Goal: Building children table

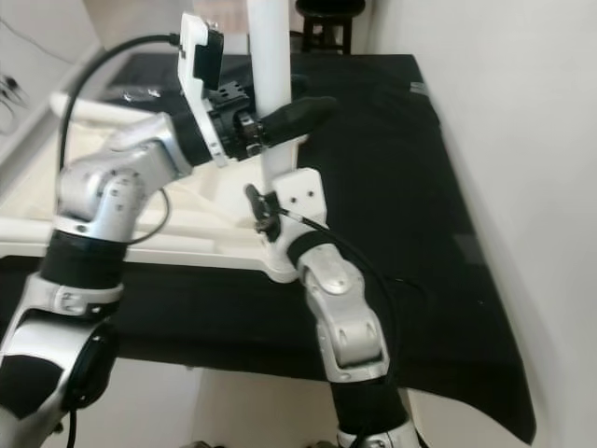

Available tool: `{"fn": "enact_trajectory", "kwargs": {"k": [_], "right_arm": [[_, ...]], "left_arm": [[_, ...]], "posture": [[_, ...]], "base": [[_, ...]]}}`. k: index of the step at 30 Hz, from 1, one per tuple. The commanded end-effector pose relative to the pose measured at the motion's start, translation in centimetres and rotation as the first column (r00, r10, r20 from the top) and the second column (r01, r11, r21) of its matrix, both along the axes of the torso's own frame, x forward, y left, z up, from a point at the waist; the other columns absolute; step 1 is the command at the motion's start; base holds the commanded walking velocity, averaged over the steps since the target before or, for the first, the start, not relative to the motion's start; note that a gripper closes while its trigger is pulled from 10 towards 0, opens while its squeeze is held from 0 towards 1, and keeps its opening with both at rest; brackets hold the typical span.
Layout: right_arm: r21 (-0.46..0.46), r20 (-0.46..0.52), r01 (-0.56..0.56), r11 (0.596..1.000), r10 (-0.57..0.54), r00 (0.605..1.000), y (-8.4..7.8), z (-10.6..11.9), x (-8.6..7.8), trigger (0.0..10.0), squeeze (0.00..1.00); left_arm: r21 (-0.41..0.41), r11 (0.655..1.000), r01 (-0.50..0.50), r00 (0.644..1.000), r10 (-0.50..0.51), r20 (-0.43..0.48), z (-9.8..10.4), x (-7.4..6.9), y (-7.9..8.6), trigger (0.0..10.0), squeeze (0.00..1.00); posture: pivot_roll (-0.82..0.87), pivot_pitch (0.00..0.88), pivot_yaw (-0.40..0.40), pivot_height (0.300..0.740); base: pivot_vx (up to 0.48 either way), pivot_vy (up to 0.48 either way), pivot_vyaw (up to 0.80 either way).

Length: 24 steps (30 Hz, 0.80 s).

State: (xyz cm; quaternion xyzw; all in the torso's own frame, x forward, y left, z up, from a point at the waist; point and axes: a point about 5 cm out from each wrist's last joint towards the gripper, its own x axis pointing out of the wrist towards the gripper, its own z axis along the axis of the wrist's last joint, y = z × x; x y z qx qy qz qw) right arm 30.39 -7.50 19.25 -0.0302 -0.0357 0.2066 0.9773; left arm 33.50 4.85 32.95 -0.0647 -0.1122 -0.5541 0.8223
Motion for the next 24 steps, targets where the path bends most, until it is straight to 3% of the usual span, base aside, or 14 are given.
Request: {"fn": "enact_trajectory", "kwargs": {"k": [1, 5, 6, 7, 8, 13, 14, 15, 16, 20, 21, 22, 24], "right_arm": [[-0.042, -0.255, -0.043, 0.998, 0.031, 0.967, 0.9, -5.0, 0.1, 0.0, 0.0], [-0.042, -0.238, -0.033, 0.999, 0.022, 0.971, 0.7, -4.7, 0.6, 0.0, 0.0], [-0.051, -0.222, -0.032, 0.998, 0.02, 0.975, 0.6, -4.4, 1.0, 0.0, 0.0], [-0.057, -0.213, -0.034, 0.998, 0.021, 0.977, 0.5, -4.3, 1.1, 0.0, 0.0], [-0.063, -0.209, -0.035, 0.997, 0.021, 0.978, 0.4, -4.2, 1.3, 0.0, 0.0], [-0.079, -0.203, 0.011, 0.997, -0.027, 0.979, 0.7, -3.7, 0.9, 0.0, 0.0], [-0.084, -0.2, 0.009, 0.996, -0.026, 0.979, 0.8, -3.5, 0.7, 2.9, 0.0], [-0.087, -0.199, 0.008, 0.996, -0.026, 0.98, 0.9, -3.3, 0.6, 2.9, 0.0], [-0.094, -0.192, -0.003, 0.996, -0.015, 0.981, 1.1, -3.1, 0.7, 10.0, 0.0], [-0.101, -0.125, -0.109, 0.989, 0.096, 0.987, 1.2, -1.8, 1.1, 10.0, 0.0], [-0.083, -0.106, -0.172, 0.982, 0.163, 0.981, 1.2, -1.3, 1.4, 10.0, 1.0], [-0.083, -0.106, -0.172, 0.982, 0.163, 0.981, 1.2, -1.3, 1.4, 10.0, 1.0], [-0.063, -0.054, -0.283, 0.957, 0.28, 0.958, 1.0, -0.1, 1.7, 10.0, 1.0]], "left_arm": [[0.027, 1.0, -0.006, 1.0, 0.006, -0.008, -0.4, 0.2, -0.1, 10.0, 0.0], [0.032, 0.999, -0.009, 1.0, 0.009, -0.004, -0.3, 0.3, -0.2, 10.0, 0.0], [0.024, 1.0, -0.011, 1.0, 0.011, -0.003, -0.2, 0.3, -0.2, 2.2, 0.0], [0.016, 1.0, -0.01, 1.0, 0.01, -0.003, -0.1, 0.3, -0.2, 2.2, 0.0], [0.009, 1.0, -0.008, 1.0, 0.008, -0.004, -0.1, 0.3, -0.2, 0.0, 0.0], [0.003, 1.0, 0.008, 1.0, -0.008, -0.01, -0.2, 0.2, -0.2, 0.0, 0.0], [0.003, 1.0, 0.009, 1.0, -0.009, -0.01, -0.2, 0.2, -0.2, 0.0, 0.0], [0.003, 1.0, 0.009, 1.0, -0.009, -0.01, -0.2, 0.2, -0.2, 0.0, 0.0], [0.002, 1.0, 0.011, 1.0, -0.011, -0.011, -0.2, 0.2, -0.2, 0.0, 0.0], [0.001, 1.0, 0.014, 1.0, -0.014, -0.011, -0.2, 0.2, -0.3, 0.0, 0.0], [0.0, 1.0, 0.015, 1.0, -0.015, -0.011, -0.2, 0.2, -0.3, 0.0, 0.0], [0.0, 1.0, 0.015, 1.0, -0.015, -0.011, -0.2, 0.2, -0.3, 0.0, 0.0], [0.0, 1.0, 0.015, 1.0, -0.015, -0.011, -0.2, 0.2, -0.3, 0.0, 0.0]], "posture": [[0.02, 0.138, 0.007, 0.74], [0.02, 0.133, 0.003, 0.74], [0.01, 0.131, 0.003, 0.74], [0.01, 0.131, 0.003, 0.74], [0.01, 0.131, 0.001, 0.74], [0.01, 0.13, 0.004, 0.74], [0.01, 0.13, 0.005, 0.74], [0.01, 0.13, 0.005, 0.74], [0.01, 0.129, 0.005, 0.74], [0.01, 0.128, 0.005, 0.74], [0.01, 0.128, 0.006, 0.74], [0.01, 0.128, 0.006, 0.74], [0.01, 0.127, 0.006, 0.74]], "base": [[0.0, 0.0, 0.0], [0.0, 0.0, 0.0], [0.0, 0.0, 0.0], [0.0, 0.0, 0.0], [0.0, 0.0, 0.0], [0.0, 0.0, 0.0], [0.0, 0.0, 0.0], [0.0, 0.0, 0.0], [0.0, 0.0, 0.0], [0.0, 0.0, 0.0], [0.0, 0.0, 0.0], [0.0, 0.0, 0.0], [0.0, 0.0, 0.0]]}}
